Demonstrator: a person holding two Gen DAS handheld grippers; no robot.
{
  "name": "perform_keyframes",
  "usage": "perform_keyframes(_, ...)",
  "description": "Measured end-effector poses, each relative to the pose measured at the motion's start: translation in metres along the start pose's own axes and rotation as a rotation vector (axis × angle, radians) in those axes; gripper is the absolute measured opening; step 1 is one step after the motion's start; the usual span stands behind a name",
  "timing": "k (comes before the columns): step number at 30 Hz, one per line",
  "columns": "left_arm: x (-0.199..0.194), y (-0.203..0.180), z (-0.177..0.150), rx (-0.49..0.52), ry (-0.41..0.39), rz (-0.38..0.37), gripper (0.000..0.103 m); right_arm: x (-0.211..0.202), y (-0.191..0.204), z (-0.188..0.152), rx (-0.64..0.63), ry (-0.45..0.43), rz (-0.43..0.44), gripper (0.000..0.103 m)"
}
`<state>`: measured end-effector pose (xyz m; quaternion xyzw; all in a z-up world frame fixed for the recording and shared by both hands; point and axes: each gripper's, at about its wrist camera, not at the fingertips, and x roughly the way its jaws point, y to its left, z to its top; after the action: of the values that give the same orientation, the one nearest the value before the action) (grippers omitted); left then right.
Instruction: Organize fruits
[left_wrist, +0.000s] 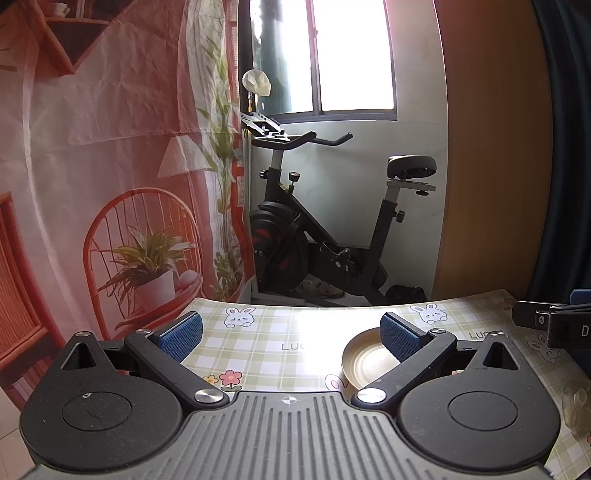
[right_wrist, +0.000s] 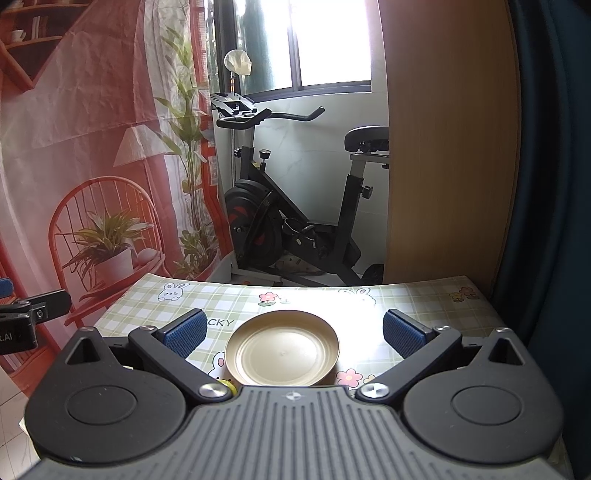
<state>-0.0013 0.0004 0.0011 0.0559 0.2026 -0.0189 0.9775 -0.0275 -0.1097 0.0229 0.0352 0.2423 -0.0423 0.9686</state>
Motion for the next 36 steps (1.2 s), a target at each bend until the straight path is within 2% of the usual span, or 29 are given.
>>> perform_keyframes(36,0.0045,0.0017,0.0,-0.008,0.013,-0.015,0.103,0.0005,-0.0007,-0.0004,0.0,-0.001,-0.001,0.103)
